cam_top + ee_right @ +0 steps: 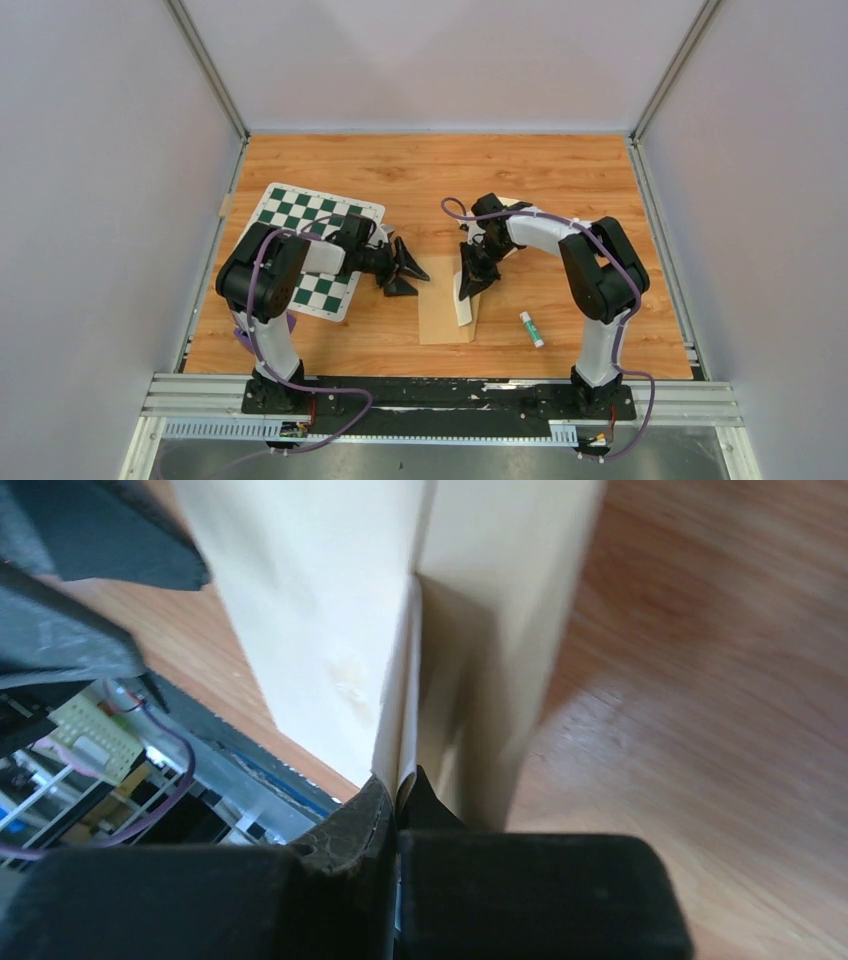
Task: Place the letter into the envelope and seal it
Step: Place the letter in the envelope.
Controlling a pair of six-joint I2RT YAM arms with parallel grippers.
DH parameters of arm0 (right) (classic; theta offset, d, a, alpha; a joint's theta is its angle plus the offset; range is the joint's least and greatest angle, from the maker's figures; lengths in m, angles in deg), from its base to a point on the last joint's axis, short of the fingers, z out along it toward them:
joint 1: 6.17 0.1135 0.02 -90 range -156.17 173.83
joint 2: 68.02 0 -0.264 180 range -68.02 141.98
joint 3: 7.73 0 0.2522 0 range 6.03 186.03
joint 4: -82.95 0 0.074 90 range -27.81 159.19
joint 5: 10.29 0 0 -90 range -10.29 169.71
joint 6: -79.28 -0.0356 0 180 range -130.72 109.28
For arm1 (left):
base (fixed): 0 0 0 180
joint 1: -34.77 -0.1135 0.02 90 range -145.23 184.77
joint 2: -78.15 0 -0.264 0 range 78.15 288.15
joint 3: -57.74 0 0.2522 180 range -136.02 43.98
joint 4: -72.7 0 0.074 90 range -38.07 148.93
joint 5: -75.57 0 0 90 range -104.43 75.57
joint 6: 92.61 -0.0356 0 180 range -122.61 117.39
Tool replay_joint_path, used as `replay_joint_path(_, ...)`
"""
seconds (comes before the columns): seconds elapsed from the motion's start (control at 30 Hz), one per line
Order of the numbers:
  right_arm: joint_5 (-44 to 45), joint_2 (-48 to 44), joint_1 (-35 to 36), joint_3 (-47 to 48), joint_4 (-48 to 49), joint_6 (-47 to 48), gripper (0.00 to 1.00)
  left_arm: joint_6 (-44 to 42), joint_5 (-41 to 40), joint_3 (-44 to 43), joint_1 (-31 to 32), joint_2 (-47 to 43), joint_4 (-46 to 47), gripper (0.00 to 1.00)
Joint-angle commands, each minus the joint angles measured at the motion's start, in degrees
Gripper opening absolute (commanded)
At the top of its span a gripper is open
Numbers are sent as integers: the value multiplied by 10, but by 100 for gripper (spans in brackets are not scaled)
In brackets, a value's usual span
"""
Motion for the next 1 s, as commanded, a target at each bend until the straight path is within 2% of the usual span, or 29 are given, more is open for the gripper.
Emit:
replay_joint_path(0.0, -93, 7, -1, 16, 63, -1, 0, -52, -119, 17, 2, 63, -62, 64)
replay_joint_path(0.2, -122, 27, -8, -13, 98, -3, 0, -51, -109, 20, 2, 73, -40, 62)
replay_joint_path(0.27, -111, 28, -19, -20, 97, 1, 0, -67, -114, 15, -1, 68, -59, 61)
replay_joint_path(0.37, -103, 25, -37, -21, 81, 17, 0, -120, -135, 2, -12, 45, -141, 61)
replay_joint_path(0.43, -107, 22, -41, -20, 70, 42, 0, -152, -155, -11, -13, 32, -191, 63)
replay_joint_path(0.63, -191, 35, -80, -67, 109, 70, 0, -201, -217, 6, -14, -10, -234, 76)
replay_joint_path(0.7, -219, 39, -102, -94, 136, 64, 0, -208, -232, 24, -14, -31, -215, 80)
replay_joint_path(0.77, -259, 45, -113, -107, 156, 67, 0, -190, -210, 52, -14, -33, -157, 80)
replay_joint_path(0.8, -276, 51, -114, -108, 164, 71, 0, -167, -177, 62, -14, -30, -93, 80)
replay_joint_path(0.87, -299, 63, -114, -104, 178, 72, 0, -141, -132, 82, -13, -12, 1, 79)
replay_joint_path(0.97, -333, 78, -118, -105, 198, 69, 0, -131, -94, 74, -14, 44, 55, 76)
